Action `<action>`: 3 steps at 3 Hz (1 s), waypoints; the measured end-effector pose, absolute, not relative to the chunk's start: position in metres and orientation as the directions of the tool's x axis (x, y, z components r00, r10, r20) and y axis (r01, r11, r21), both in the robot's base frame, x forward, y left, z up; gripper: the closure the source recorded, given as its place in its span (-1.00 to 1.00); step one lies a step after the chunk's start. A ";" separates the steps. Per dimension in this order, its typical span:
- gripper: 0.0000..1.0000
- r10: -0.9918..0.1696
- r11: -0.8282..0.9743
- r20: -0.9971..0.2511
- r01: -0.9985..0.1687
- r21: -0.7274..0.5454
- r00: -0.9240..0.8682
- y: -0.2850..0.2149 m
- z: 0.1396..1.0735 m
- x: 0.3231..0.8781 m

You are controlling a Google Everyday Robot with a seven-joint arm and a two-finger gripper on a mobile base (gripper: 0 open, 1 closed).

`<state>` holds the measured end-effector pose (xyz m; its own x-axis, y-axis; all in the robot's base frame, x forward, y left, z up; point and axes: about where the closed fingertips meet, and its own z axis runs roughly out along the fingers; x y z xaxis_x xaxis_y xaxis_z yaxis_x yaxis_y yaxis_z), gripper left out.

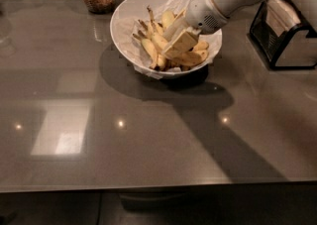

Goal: Pick banana from white bowl

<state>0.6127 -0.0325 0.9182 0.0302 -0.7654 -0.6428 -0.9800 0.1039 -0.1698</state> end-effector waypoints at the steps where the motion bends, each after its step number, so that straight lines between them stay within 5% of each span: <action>1: -0.04 -0.770 0.091 -0.637 -0.983 -0.161 0.033 -0.028 0.918 0.613; 3: -0.04 -0.795 0.065 -0.604 -0.985 -0.160 0.046 -0.020 0.916 0.612</action>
Offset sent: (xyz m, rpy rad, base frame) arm 0.0024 0.0372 -0.0243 -0.1037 0.0560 0.0916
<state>0.6123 -0.0202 0.9161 0.0458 -0.7954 -0.6043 -0.9850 0.0647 -0.1598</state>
